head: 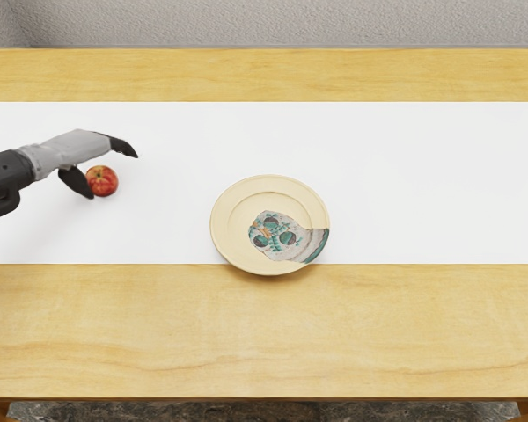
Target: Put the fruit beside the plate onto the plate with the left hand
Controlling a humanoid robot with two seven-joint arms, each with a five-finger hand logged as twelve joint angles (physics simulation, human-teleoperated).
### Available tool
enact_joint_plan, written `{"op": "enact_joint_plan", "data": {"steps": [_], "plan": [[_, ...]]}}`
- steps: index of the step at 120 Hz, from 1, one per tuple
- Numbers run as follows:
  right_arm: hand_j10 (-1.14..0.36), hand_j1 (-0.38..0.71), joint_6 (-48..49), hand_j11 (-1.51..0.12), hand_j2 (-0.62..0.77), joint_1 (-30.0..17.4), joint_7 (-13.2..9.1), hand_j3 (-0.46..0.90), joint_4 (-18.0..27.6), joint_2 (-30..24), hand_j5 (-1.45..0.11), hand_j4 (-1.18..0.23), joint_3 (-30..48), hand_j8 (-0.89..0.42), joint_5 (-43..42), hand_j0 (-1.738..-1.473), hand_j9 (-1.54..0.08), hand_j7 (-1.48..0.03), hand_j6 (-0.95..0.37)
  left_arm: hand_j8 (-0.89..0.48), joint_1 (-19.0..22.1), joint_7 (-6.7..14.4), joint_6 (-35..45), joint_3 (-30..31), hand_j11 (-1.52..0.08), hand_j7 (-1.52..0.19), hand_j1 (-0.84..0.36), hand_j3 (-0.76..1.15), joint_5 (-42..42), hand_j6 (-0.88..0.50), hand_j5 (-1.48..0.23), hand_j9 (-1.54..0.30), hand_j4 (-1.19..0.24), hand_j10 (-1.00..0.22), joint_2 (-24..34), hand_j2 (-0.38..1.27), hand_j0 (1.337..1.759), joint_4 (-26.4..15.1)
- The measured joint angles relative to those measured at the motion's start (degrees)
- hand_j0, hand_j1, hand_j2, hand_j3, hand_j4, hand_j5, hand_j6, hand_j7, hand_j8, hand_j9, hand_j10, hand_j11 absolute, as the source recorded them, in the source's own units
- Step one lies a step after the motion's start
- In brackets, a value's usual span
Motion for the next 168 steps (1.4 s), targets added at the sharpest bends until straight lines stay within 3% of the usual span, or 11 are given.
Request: {"op": "enact_joint_plan", "data": {"steps": [59,79,120,142,168], "plan": [[0.0,-0.35,0.0,0.0,0.0,0.0,0.0,0.0,0.0,0.0,0.0,0.0,0.0,0.0,0.0,-1.658,0.0,0.0,0.0,-0.49,-0.4,0.0,0.8,4.3,-0.64,-0.64,-0.22,0.0,0.0,-0.49,-0.64,-0.64,-0.49,-0.49,-1.1,0.12,1.658,2.3],[0.0,-0.35,0.0,0.0,0.0,0.0,0.0,0.0,0.0,0.0,0.0,0.0,0.0,0.0,0.0,-1.658,0.0,0.0,0.0,-0.51,-0.1,0.0,0.8,4.9,-0.68,-0.68,-0.21,0.0,0.0,-0.47,-0.68,-0.68,-0.52,-0.51,-2.7,0.07,1.656,3.5],[0.0,-0.35,0.0,0.0,0.0,0.0,0.0,0.0,0.0,0.0,0.0,0.0,0.0,0.0,0.0,-1.658,0.0,0.0,0.0,-0.47,-0.4,0.0,0.7,5.4,-0.79,-0.8,-0.3,0.0,-0.9,-0.38,-0.8,-0.79,-0.59,-0.6,-2.7,0.27,1.657,5.3],[0.0,-0.35,0.0,0.0,0.0,0.0,0.0,0.0,0.0,0.0,0.0,0.0,0.0,0.0,0.0,-1.658,0.0,0.0,0.0,-0.43,-1.0,0.1,0.6,5.3,-0.87,-0.89,-0.31,0.0,-6.4,-0.34,-0.89,-0.87,-0.55,-0.65,-2.8,0.27,1.655,5.5],[0.0,-0.35,0.0,0.0,0.0,0.0,0.0,0.0,0.0,0.0,0.0,0.0,0.0,0.0,0.0,-1.658,0.0,0.0,0.0,-0.42,-0.4,0.1,0.0,1.7,-0.94,-0.96,-0.27,0.0,-19.6,-0.35,-0.97,-0.94,-0.61,-0.71,-8.8,0.31,1.654,5.1]]}}
